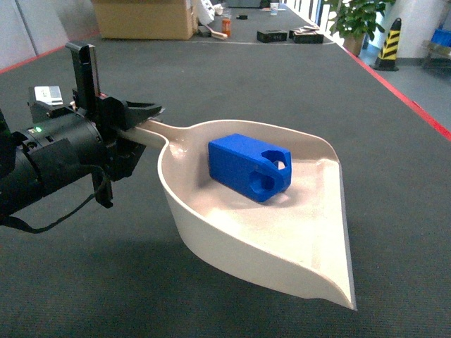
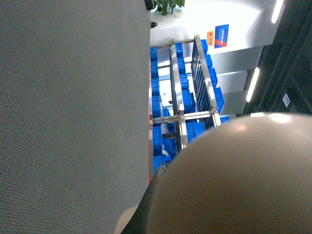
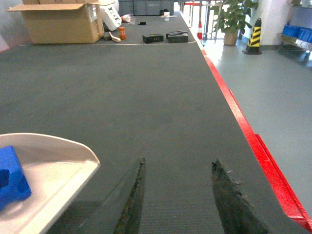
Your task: Place part in tray to right shelf
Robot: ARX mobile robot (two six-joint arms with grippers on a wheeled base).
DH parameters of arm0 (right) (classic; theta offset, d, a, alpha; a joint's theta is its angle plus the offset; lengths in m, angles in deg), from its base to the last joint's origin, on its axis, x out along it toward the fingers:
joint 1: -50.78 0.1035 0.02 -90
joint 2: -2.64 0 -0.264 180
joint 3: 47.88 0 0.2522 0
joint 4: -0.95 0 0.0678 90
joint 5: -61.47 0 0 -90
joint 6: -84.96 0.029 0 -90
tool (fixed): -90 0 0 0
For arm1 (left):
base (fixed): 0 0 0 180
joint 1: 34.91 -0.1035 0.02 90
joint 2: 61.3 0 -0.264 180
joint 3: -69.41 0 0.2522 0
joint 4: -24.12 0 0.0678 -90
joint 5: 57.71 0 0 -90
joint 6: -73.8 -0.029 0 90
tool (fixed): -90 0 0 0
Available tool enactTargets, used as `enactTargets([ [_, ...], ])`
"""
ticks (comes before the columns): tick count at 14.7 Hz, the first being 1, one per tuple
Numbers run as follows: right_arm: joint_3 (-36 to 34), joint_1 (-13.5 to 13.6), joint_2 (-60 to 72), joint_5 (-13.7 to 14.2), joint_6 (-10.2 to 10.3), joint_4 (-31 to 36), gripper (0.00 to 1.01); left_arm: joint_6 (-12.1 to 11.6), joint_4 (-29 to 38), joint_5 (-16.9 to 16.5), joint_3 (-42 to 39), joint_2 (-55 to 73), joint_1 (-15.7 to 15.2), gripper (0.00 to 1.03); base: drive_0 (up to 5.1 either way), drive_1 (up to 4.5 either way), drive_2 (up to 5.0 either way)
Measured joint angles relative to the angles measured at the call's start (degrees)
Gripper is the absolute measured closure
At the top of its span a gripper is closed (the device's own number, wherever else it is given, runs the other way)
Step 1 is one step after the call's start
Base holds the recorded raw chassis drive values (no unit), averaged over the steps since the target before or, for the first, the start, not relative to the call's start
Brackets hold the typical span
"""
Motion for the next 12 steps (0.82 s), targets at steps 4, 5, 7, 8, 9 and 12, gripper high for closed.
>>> enactTargets([
  [4, -5.4, -2.8, -7.7, -3.2, -1.8, -1.4, 0.99, 0.0, 0.0, 0.0, 0.0, 0.0, 0.0, 0.90, 0.0, 0.00, 0.0],
  [5, -6.4, -4.2, -9.2, -4.9, -1.8, -2.2, 0.99, 0.0, 0.0, 0.0, 0.0, 0.0, 0.0, 0.90, 0.0, 0.00, 0.0],
  [7, -8.4, -8.4, -14.2, -8.2, -2.0, -4.3, 0.97, 0.0, 0.0, 0.2, 0.0, 0.0, 0.0, 0.90, 0.0, 0.00, 0.0],
  [8, -8.6, -8.1, -14.5, -8.4, -2.0, -4.3, 0.87, 0.0, 0.0, 0.1, 0.0, 0.0, 0.0, 0.90, 0.0, 0.00, 0.0],
  [9, -8.6, -8.1, -14.5, -8.5, -2.0, -4.3, 0.74, 0.0, 0.0, 0.0, 0.0, 0.0, 0.0, 0.90, 0.0, 0.00, 0.0],
  [12, -8.7, -8.1, -14.5, -8.5, -2.0, -4.3, 0.35, 0.1, 0.0, 0.0, 0.0, 0.0, -0.2, 0.90, 3.3, -1.54, -1.5],
])
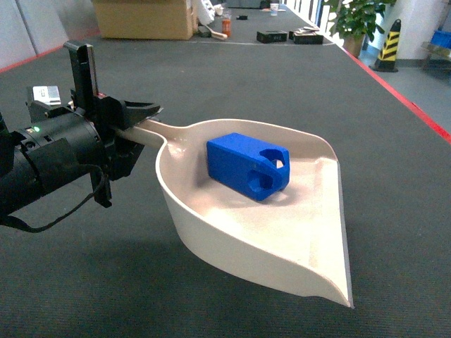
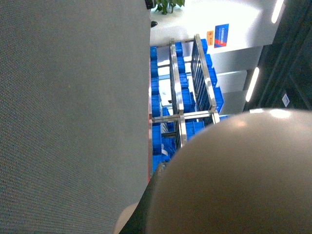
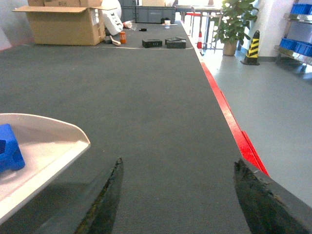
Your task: Place part in tray to right shelf
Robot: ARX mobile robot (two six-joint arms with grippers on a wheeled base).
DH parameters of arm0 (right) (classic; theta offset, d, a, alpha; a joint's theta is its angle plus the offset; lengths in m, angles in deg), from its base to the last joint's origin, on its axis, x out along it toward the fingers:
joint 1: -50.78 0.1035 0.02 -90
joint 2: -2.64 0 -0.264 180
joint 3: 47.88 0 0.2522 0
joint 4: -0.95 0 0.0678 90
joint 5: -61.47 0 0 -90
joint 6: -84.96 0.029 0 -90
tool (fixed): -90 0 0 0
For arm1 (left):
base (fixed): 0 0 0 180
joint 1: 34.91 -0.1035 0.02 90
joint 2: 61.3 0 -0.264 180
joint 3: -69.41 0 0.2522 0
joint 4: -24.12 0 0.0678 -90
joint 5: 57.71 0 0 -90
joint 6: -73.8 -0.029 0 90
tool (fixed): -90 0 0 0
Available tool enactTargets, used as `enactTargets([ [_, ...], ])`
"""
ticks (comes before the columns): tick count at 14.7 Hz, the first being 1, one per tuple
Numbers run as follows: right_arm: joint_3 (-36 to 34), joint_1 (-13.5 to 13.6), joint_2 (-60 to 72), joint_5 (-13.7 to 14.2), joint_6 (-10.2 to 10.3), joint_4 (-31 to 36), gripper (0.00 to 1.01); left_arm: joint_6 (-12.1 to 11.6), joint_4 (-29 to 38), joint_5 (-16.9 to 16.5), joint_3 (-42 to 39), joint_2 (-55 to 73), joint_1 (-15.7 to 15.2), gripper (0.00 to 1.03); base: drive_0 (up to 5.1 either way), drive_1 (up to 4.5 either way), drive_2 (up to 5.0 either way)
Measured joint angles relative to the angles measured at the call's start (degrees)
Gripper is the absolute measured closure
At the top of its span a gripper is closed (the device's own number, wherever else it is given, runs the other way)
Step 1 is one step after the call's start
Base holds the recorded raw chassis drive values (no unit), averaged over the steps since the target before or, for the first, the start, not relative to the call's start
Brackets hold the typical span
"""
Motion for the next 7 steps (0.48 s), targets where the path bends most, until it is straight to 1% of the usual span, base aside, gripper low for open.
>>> enactTargets([
  [2, 0.0, 0.0, 0.1, 0.0, 0.0, -0.2, 0.10, -0.1, 0.0, 0.3, 0.0, 0.0, -0.3, 0.90, 4.9, -2.31, -2.3],
  [3, 0.0, 0.0, 0.0, 0.0, 0.0, 0.0, 0.01, 0.0, 0.0, 0.0, 0.0, 0.0, -0.2, 0.90, 4.9, -2.31, -2.3],
  [4, 0.0, 0.0, 0.0, 0.0, 0.0, 0.0, 0.04, 0.0, -0.1, 0.0, 0.0, 0.0, -0.2, 0.90, 4.9, -2.31, -2.3],
  [7, 0.0, 0.0, 0.1, 0.0, 0.0, -0.2, 0.03, 0.0, 0.0, 0.0, -0.1, 0.0, 0.1, 0.90, 4.9, -2.31, -2.3],
])
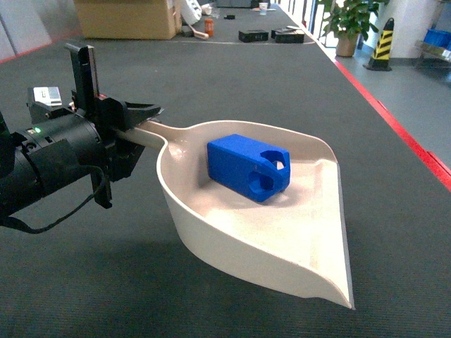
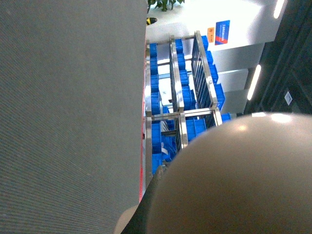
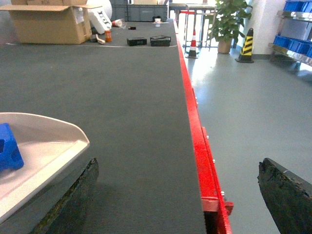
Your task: Place part in tray to right shelf
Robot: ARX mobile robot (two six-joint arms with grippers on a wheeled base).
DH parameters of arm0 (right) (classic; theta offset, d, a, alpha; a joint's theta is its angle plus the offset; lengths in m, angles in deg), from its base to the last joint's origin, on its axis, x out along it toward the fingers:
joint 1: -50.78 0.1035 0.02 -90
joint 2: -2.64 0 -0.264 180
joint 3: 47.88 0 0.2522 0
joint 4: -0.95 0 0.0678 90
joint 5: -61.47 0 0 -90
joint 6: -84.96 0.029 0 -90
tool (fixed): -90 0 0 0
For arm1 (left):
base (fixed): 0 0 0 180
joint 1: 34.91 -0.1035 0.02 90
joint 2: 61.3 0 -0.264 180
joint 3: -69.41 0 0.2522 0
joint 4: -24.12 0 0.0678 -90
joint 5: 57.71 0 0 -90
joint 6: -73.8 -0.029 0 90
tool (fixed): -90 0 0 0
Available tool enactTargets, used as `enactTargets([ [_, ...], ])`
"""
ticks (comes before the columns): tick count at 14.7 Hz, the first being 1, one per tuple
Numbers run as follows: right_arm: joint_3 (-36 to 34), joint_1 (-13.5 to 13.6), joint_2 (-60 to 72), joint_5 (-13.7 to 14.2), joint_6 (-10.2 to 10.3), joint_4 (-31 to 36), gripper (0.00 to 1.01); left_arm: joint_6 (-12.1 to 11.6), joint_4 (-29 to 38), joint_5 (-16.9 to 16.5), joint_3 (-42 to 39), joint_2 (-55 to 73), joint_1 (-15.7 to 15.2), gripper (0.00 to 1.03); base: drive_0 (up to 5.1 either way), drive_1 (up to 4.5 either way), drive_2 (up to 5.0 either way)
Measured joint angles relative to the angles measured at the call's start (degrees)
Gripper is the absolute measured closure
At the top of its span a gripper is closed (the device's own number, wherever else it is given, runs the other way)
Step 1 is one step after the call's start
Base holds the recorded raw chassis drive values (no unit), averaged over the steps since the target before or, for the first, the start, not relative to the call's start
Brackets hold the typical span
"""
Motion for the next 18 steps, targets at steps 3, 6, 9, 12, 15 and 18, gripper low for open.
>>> enactTargets([
  [3, 0.0, 0.0, -0.1, 0.0, 0.0, 0.1, 0.03, -0.1, 0.0, 0.1, -0.1, 0.0, 0.0, 0.90, 4.9, -3.34, -1.4],
  [6, 0.0, 0.0, -0.1, 0.0, 0.0, 0.1, 0.03, 0.0, 0.0, 0.1, -0.1, 0.0, 0.0, 0.90, 4.9, -3.34, -1.4],
  [9, 0.0, 0.0, 0.0, 0.0, 0.0, 0.1, 0.03, 0.0, 0.0, 0.1, -0.1, 0.0, 0.0, 0.90, 4.9, -3.34, -1.4],
  [12, 0.0, 0.0, -0.1, 0.0, 0.0, 0.1, 0.03, 0.0, 0.0, 0.0, -0.1, 0.0, 0.0, 0.90, 4.9, -3.34, -1.4],
  [15, 0.0, 0.0, -0.1, 0.0, 0.0, 0.1, 0.03, 0.0, 0.1, 0.0, -0.2, 0.0, 0.0, 0.90, 4.9, -3.34, -1.4],
  [18, 0.0, 0.0, -0.1, 0.0, 0.0, 0.1, 0.03, 0.0, 0.0, 0.0, -0.2, 0.0, 0.0, 0.90, 4.9, -3.34, -1.4],
])
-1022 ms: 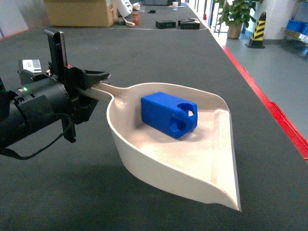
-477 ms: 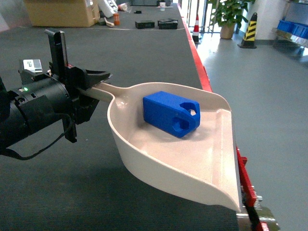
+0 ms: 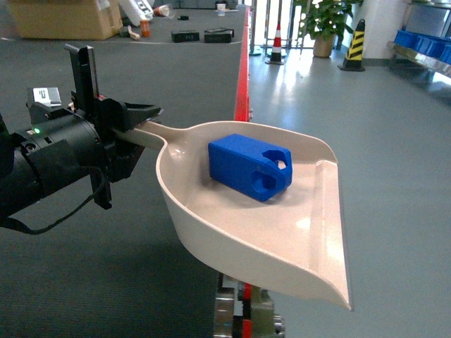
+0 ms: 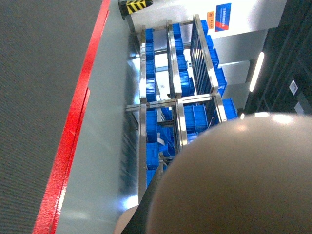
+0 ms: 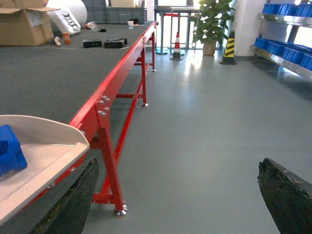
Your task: Place part in tray to right shelf
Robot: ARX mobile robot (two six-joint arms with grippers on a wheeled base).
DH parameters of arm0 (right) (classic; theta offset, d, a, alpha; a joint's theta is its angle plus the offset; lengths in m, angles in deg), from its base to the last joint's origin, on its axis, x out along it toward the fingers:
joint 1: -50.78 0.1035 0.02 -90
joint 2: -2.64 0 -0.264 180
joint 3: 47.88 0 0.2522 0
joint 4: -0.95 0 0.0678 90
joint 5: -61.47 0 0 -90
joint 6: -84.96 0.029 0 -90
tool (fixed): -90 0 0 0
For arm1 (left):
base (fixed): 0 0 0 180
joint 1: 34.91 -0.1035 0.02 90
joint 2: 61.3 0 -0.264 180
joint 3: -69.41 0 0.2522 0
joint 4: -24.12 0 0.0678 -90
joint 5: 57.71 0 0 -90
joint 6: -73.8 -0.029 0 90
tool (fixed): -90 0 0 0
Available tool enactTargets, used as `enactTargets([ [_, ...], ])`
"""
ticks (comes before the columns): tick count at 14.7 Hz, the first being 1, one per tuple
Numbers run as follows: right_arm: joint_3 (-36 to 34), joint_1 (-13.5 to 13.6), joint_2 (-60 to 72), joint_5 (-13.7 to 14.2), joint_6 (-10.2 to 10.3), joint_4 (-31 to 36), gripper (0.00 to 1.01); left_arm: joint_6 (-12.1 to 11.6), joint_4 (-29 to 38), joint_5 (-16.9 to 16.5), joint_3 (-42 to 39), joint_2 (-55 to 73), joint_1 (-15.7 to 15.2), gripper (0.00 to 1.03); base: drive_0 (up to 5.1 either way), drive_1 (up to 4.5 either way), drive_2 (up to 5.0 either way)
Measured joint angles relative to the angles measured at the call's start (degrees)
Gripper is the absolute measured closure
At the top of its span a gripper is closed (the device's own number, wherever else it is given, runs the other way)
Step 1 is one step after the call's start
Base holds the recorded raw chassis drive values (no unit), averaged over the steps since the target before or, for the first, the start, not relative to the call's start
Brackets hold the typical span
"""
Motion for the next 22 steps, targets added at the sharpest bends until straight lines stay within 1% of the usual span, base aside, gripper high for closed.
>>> enactTargets([
  [10, 0.0, 0.0, 0.0, 0.0, 0.0, 0.0, 0.03, -0.2, 0.0, 0.0, 0.0, 0.0, 0.0, 0.90, 4.9, -3.34, -1.4],
  [22, 0.0, 0.0, 0.0, 0.0, 0.0, 0.1, 0.03, -0.4, 0.0, 0.1, 0.0, 0.0, 0.0, 0.90, 5.1, -2.35, -2.4],
])
